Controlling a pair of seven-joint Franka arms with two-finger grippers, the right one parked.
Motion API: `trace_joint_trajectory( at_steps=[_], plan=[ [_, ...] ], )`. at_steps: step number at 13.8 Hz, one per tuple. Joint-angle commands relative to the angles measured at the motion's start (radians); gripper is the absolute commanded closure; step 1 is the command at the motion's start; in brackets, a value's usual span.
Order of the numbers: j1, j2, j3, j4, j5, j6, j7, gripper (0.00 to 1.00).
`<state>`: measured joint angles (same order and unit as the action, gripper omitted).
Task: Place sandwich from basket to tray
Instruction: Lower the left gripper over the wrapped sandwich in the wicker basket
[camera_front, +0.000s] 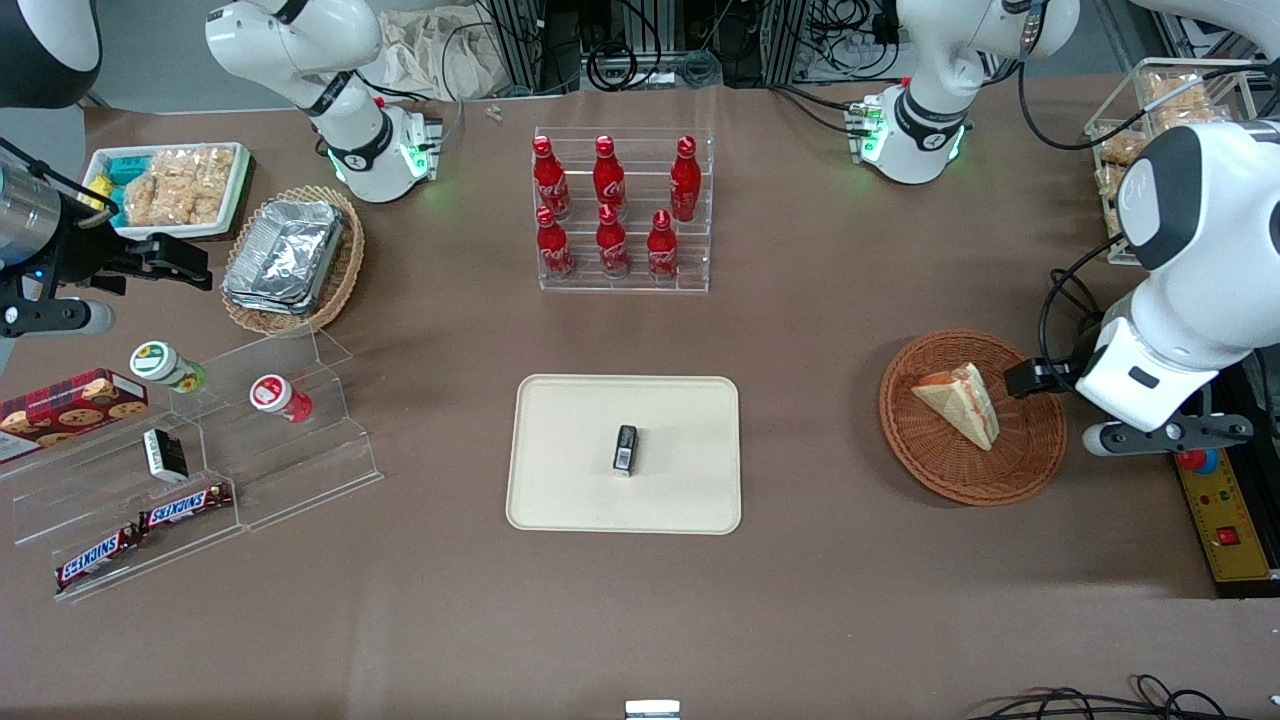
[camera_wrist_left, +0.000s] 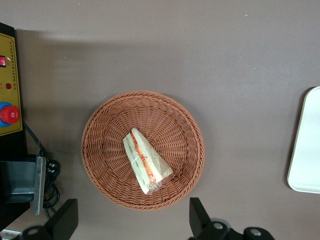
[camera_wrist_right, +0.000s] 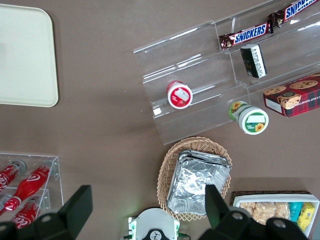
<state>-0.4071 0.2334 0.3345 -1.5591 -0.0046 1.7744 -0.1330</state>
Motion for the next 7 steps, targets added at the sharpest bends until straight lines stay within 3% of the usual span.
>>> trace_joint_trajectory(
  at_steps=[1,4,7],
  plan=[
    [0.001,0.010,0.001,0.022,0.011,-0.016,-0.003,0.00],
    [0.001,0.010,0.001,0.019,0.006,-0.018,-0.019,0.00],
    [-0.007,-0.003,-0.003,-0.030,0.002,-0.033,-0.220,0.00]
  ],
)
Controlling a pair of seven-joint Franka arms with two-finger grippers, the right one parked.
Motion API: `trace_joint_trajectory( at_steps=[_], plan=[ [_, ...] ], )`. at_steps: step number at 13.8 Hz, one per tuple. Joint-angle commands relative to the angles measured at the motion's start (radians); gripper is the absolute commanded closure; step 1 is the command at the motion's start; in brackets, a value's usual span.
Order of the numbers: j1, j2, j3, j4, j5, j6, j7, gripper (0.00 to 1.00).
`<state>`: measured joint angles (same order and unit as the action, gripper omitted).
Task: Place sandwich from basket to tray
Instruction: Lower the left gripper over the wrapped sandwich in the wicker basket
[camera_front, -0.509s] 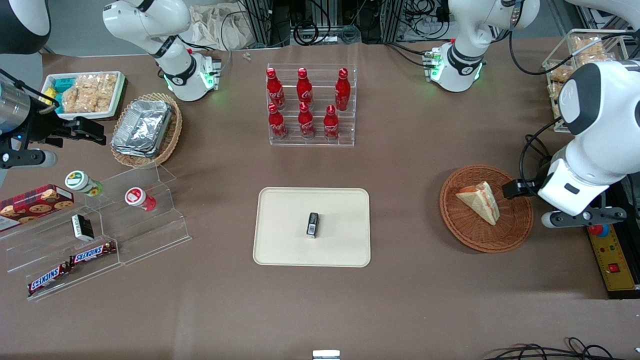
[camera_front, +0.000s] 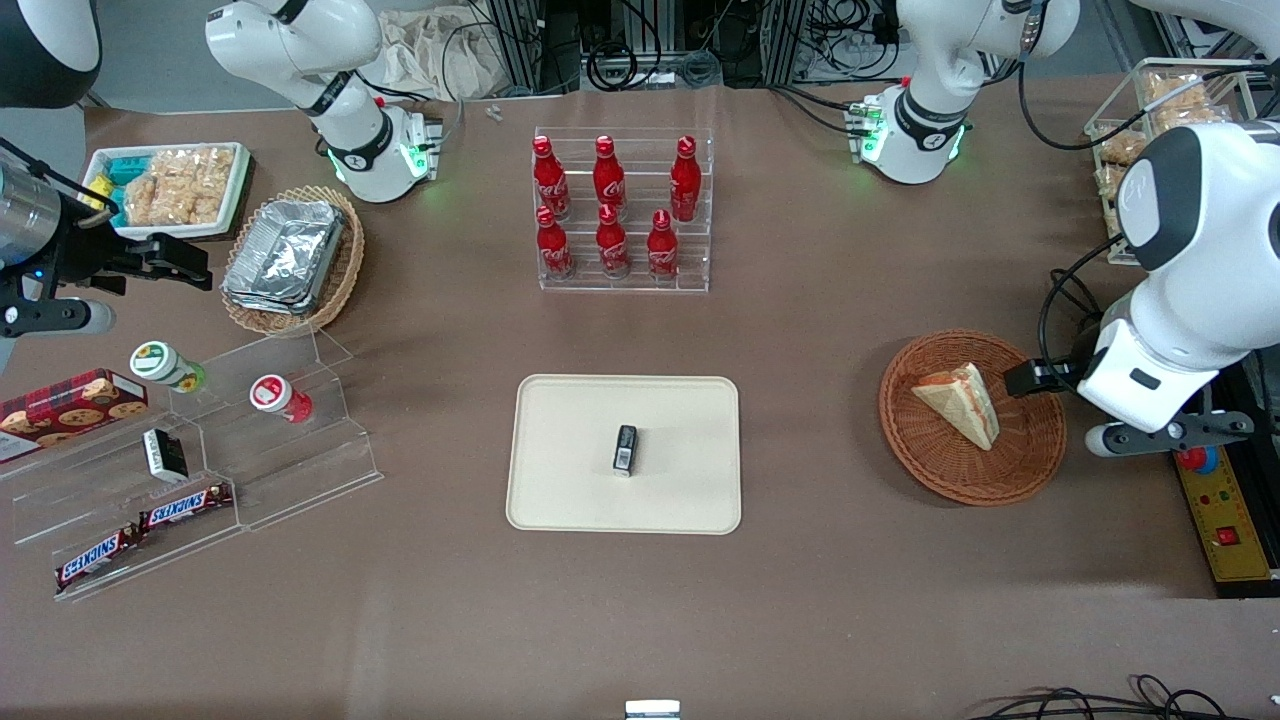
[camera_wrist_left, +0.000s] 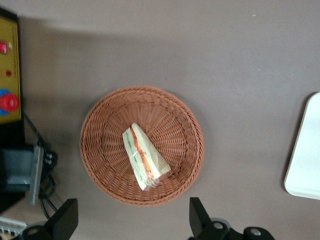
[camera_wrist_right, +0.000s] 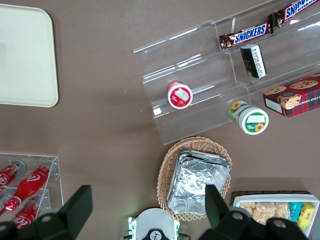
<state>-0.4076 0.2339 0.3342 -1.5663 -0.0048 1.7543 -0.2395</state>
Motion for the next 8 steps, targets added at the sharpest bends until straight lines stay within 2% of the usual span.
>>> trace_joint_trajectory(
  at_steps=[1,4,8],
  plan=[
    [-0.008,-0.014,-0.003,-0.046,-0.003,-0.003,-0.180,0.00],
    [-0.031,-0.033,-0.003,-0.128,-0.004,0.072,-0.363,0.00],
    [-0.046,-0.061,-0.003,-0.259,0.000,0.232,-0.466,0.00]
  ],
)
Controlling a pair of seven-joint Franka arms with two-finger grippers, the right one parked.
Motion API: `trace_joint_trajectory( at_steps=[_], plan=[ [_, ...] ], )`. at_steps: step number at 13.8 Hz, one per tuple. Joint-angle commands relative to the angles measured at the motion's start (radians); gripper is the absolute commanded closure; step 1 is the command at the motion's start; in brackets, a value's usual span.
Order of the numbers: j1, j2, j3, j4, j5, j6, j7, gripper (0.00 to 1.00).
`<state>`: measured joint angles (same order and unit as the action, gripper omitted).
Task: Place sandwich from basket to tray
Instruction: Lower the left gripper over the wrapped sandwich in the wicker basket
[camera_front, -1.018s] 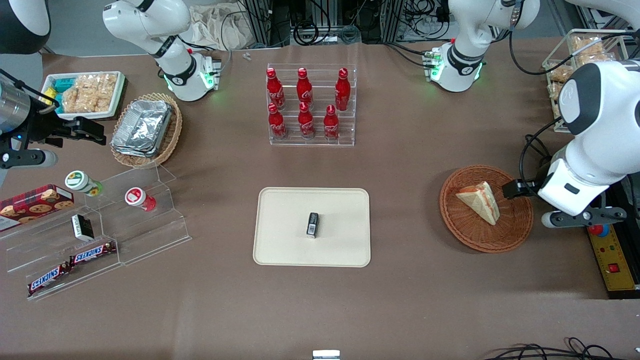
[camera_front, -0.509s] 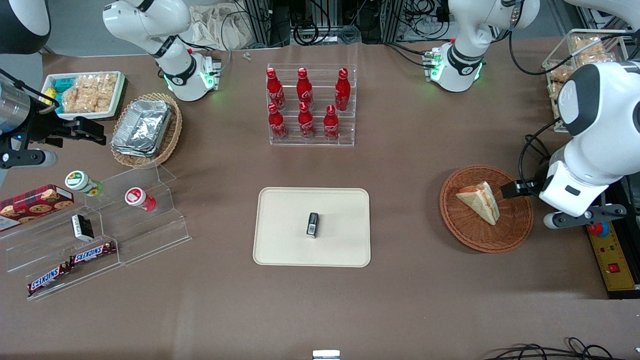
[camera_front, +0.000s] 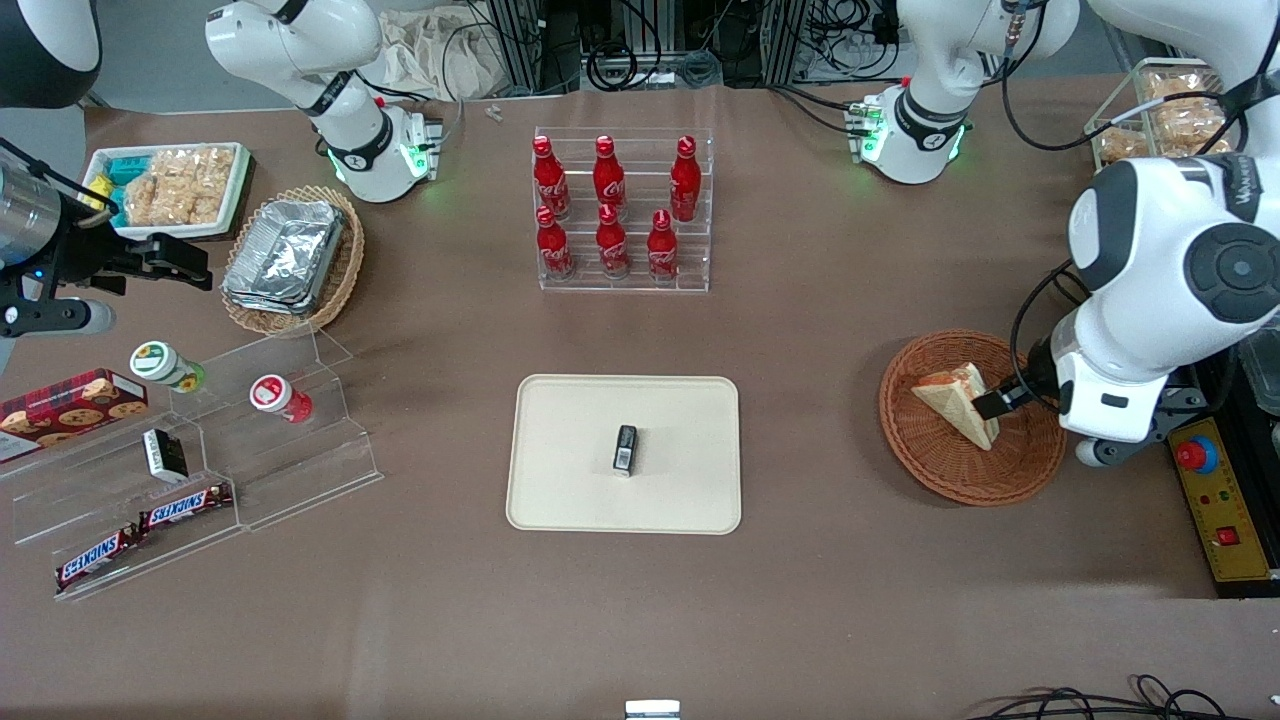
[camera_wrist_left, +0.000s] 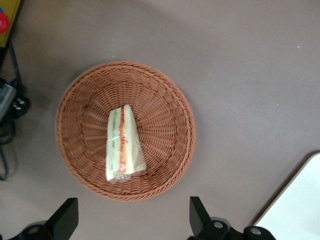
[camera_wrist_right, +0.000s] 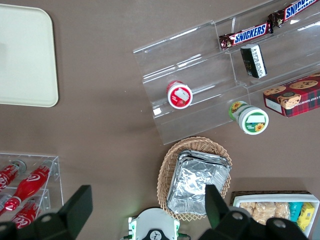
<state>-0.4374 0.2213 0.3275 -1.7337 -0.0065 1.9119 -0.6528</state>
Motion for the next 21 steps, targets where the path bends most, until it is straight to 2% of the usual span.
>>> trace_joint_trajectory(
  at_steps=[1,4,10,19,21],
  plan=[
    [-0.017,-0.049,0.005,-0.112,0.002,0.093,-0.057,0.00],
    [-0.017,-0.050,0.005,-0.180,0.002,0.143,-0.080,0.00],
    [-0.006,-0.088,0.012,-0.415,0.002,0.398,-0.085,0.00],
    [0.000,-0.083,0.018,-0.530,0.003,0.512,-0.079,0.00],
    [0.037,-0.080,0.016,-0.546,0.003,0.524,-0.068,0.00]
  ],
)
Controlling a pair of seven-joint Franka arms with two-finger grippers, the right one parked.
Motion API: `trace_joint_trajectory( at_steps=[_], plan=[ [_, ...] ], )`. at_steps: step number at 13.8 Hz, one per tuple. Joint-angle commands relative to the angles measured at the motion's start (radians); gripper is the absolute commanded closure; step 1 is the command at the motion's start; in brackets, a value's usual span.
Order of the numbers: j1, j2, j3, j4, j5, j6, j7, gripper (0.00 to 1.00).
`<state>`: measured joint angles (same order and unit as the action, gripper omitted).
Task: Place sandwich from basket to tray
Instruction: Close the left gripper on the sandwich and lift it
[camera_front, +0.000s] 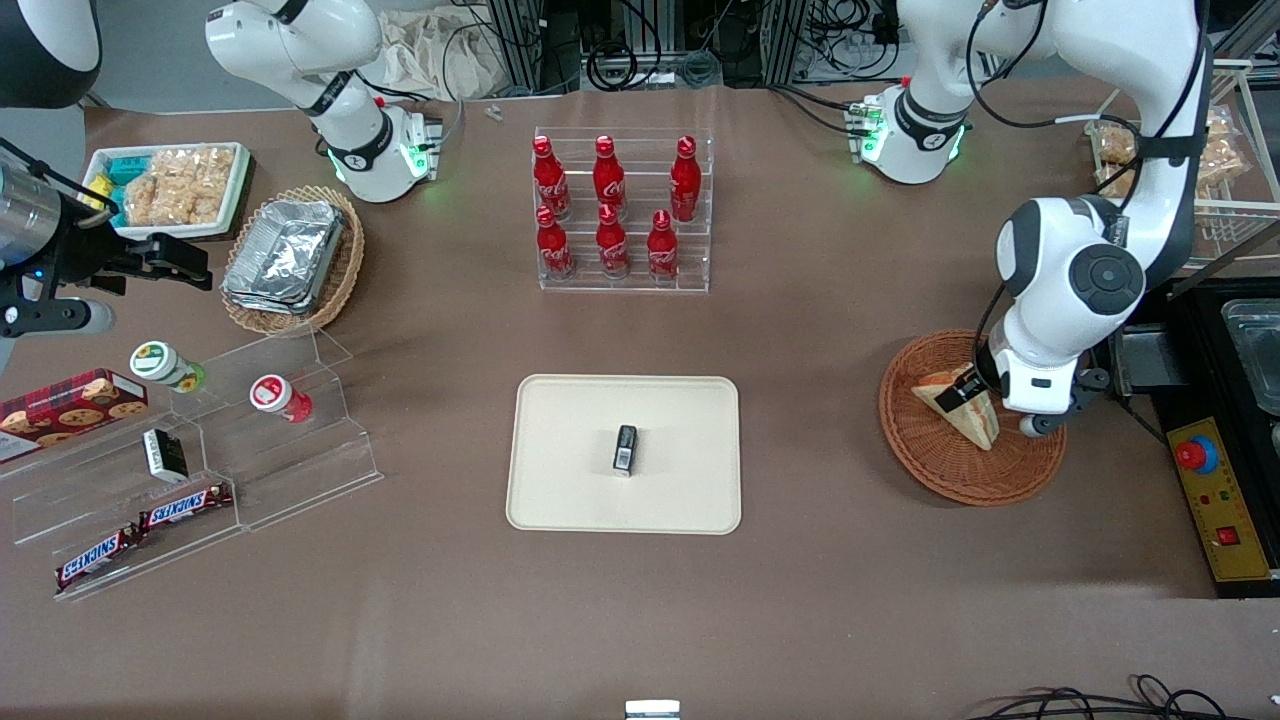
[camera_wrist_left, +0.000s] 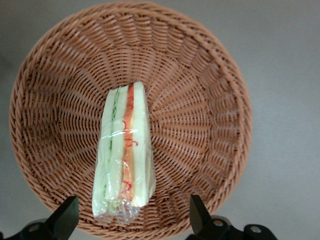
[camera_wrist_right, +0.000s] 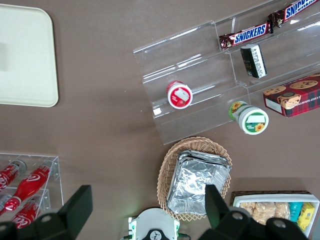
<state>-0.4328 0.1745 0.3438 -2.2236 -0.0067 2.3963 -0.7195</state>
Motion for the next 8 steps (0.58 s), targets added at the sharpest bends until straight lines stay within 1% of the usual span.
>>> trace_joint_trajectory(
  at_steps=[1,4,7,8],
  plan=[
    [0.040,-0.029,0.000,-0.057,0.005,0.041,0.006,0.00],
    [0.051,-0.021,0.000,-0.070,0.004,0.055,0.018,0.00],
    [0.051,-0.001,0.000,-0.154,0.004,0.206,0.017,0.00],
    [0.051,0.009,0.000,-0.163,0.004,0.219,0.015,0.00]
  ],
)
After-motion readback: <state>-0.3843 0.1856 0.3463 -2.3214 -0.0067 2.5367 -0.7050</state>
